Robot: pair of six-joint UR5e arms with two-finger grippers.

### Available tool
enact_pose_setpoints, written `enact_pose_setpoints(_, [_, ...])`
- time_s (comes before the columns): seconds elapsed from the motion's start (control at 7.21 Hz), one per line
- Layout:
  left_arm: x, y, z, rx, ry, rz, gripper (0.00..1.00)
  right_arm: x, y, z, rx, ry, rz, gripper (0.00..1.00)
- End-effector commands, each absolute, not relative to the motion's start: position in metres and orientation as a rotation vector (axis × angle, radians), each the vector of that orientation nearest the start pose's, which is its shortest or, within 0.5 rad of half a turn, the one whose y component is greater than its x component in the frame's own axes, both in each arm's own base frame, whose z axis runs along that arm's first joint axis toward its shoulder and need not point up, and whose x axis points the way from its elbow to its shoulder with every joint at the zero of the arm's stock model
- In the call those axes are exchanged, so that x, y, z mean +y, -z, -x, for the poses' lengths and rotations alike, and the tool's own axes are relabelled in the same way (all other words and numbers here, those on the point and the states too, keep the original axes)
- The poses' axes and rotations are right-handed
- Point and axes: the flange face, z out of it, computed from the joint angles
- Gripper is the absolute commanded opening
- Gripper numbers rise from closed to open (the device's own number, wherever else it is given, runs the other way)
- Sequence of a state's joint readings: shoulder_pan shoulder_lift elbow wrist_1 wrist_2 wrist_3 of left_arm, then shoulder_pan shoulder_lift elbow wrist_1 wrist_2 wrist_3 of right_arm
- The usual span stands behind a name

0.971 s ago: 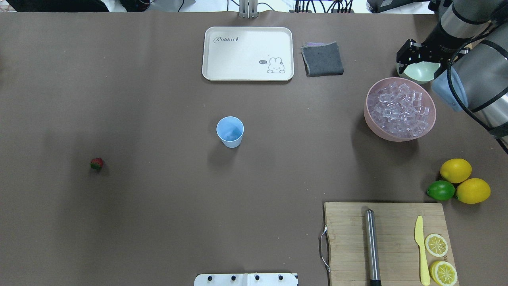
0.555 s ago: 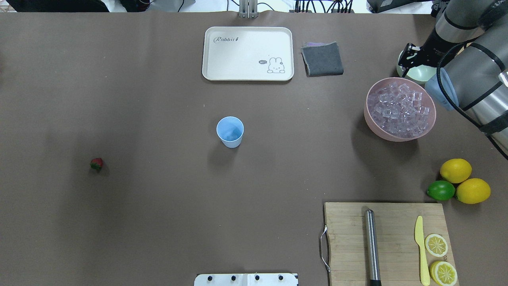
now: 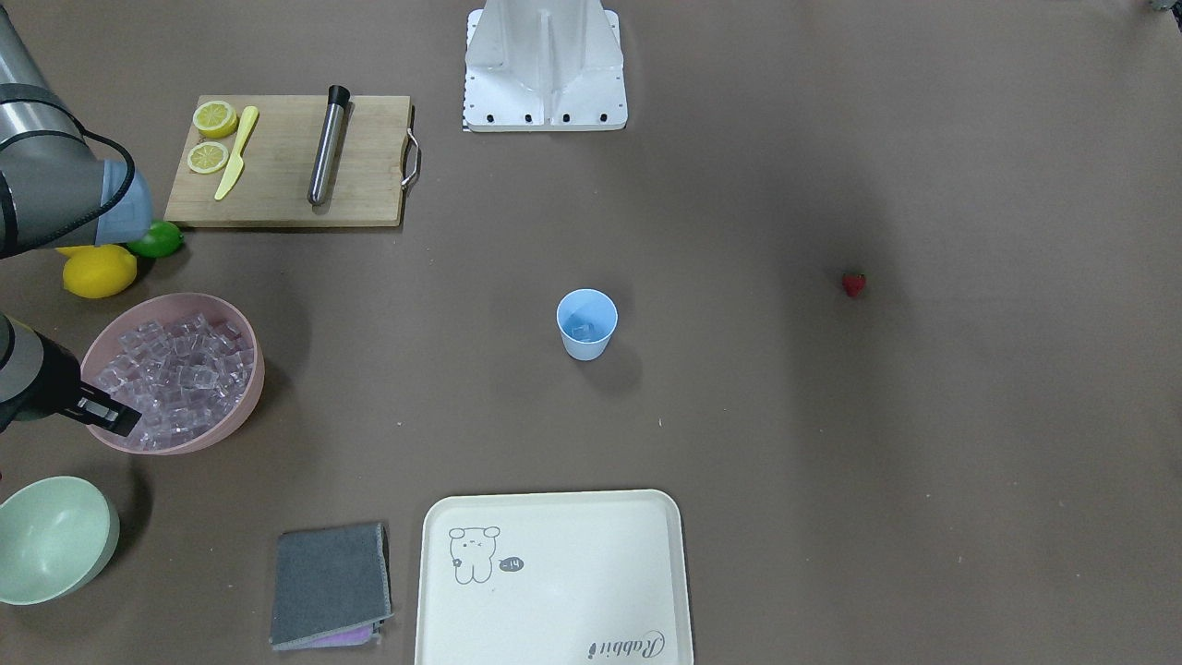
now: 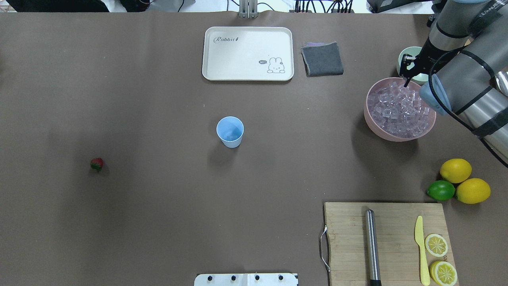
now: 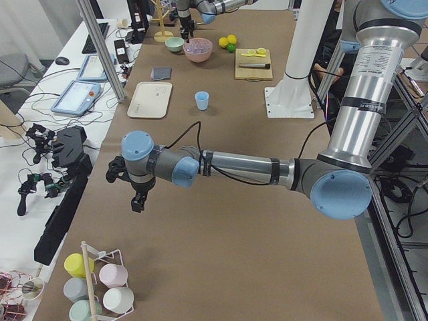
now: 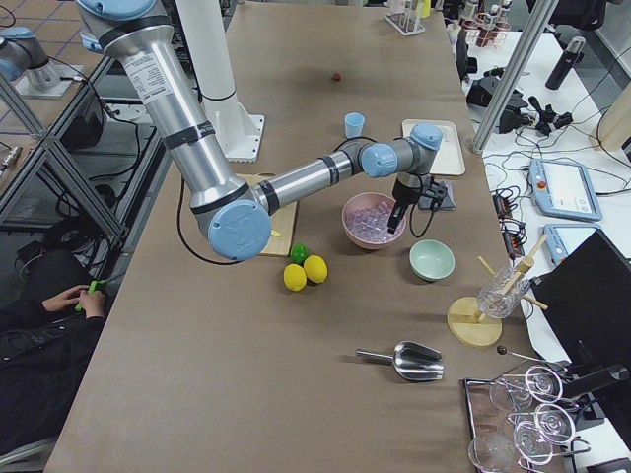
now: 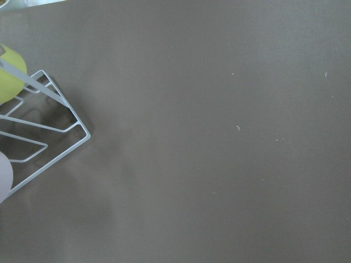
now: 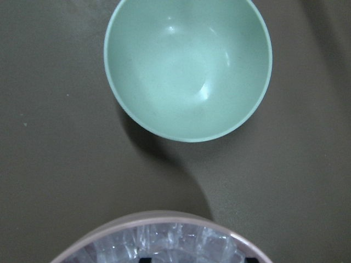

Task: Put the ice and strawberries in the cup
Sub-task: 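Lower the right gripper into the ice and pinch another cube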

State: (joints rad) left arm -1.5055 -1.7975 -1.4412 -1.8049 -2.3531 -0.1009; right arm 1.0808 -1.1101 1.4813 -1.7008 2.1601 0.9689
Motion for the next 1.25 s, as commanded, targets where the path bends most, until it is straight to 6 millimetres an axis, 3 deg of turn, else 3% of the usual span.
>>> enact_pose_setpoints(0.0, [-0.607, -0.57, 0.022, 0.799, -0.102, -0.254, 0.98, -0.63, -0.467, 0.25, -0.585, -0.401, 0.242, 0.62])
enact_pose_setpoints(0.28, [-0.607, -0.569, 0.022, 0.799, -0.099, -0.254, 0.98, -0.631, -0.472, 0.255, -0.576, -0.411, 0.258, 0.62])
enact_pose_setpoints(0.69, [-0.611, -0.565, 0.022, 0.799, -0.101, -0.259, 0.98, -0.631, -0.462, 0.266, -0.578, -0.446, 0.267, 0.62])
enact_pose_setpoints(1.11, [-0.612, -0.564, 0.022, 0.799, -0.102, -0.26, 0.98, -0.626, -0.472, 0.269, -0.563, -0.447, 0.273, 0.61])
